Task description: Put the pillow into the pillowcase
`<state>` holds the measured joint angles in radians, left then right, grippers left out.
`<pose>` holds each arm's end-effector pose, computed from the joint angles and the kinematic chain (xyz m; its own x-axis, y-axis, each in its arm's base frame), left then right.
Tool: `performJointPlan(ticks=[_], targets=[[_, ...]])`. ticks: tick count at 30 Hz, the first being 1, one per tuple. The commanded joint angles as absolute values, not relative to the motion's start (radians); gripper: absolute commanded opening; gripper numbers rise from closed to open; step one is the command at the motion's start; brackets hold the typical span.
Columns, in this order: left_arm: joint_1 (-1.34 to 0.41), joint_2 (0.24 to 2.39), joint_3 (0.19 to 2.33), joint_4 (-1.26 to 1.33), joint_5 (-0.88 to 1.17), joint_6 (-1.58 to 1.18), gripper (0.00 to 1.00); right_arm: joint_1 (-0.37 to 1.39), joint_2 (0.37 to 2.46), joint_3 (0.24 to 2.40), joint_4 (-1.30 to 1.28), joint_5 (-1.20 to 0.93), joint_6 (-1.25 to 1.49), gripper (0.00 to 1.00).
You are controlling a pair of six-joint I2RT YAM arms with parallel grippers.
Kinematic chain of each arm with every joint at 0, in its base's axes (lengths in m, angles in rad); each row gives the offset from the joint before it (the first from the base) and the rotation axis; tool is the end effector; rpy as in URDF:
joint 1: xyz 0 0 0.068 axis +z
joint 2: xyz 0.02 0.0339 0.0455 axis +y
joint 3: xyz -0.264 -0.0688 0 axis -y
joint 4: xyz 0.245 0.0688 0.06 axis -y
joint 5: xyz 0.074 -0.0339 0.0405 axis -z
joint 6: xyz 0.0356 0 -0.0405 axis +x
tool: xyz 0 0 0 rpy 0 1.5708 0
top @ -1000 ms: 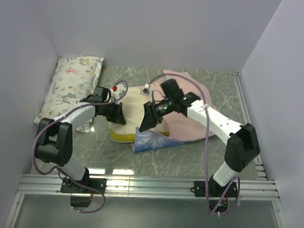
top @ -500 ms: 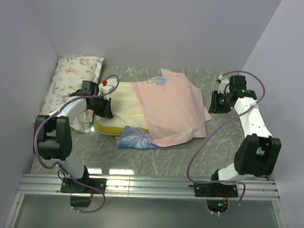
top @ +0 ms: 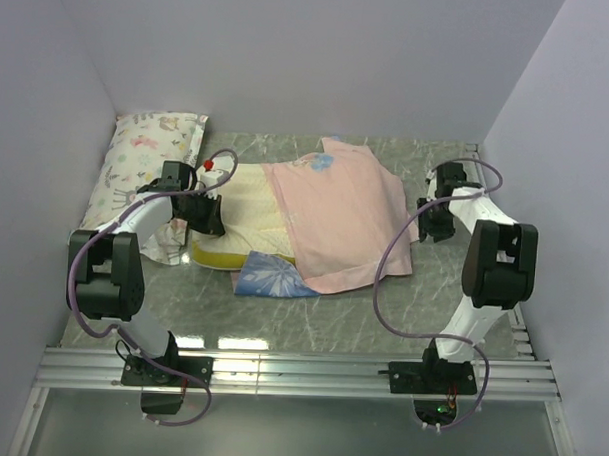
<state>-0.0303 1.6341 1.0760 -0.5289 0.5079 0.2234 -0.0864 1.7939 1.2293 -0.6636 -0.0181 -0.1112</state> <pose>0.3245 -0.0272 0.2051 -0.8069 0.2181 -0.5490 0.4423 0.8390 -0.3168 0.3530 -0.0299 0.1873 -0.9415 -0.0298 -0.3357 -0.0244 0.9995 -0.0203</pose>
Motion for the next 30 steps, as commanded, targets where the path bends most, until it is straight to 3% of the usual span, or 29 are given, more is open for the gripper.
performJointPlan(ticks=[1, 3, 11, 14, 15, 16, 30], targets=[[-0.014, 1.646, 1.085, -0.537, 0.443, 0.235, 0.0, -0.054, 1.824, 1.305, -0.612, 0.014, -0.08, 0.49], [-0.014, 1.652, 1.086, -0.531, 0.451, 0.227, 0.0, -0.04, 1.854, 1.325, -0.615, 0.017, -0.071, 0.58], [-0.009, 1.657, 1.094, -0.525, 0.453, 0.216, 0.0, -0.005, 1.991, 1.387, -0.641, 0.066, -0.09, 0.54], [-0.005, 1.664, 1.101, -0.525, 0.453, 0.207, 0.0, 0.026, 2.006, 1.364, -0.653, 0.089, -0.123, 0.33], [-0.003, 1.666, 1.104, -0.525, 0.453, 0.206, 0.0, 0.028, 2.005, 1.356, -0.666, 0.089, -0.13, 0.09], [-0.003, 1.669, 1.106, -0.523, 0.453, 0.203, 0.0, 0.026, 2.002, 1.355, -0.676, 0.084, -0.138, 0.0], [0.041, 1.646, 1.063, -0.525, 0.439, 0.218, 0.0, -0.262, 1.57, 1.401, -0.909, 0.083, -0.363, 0.0]])
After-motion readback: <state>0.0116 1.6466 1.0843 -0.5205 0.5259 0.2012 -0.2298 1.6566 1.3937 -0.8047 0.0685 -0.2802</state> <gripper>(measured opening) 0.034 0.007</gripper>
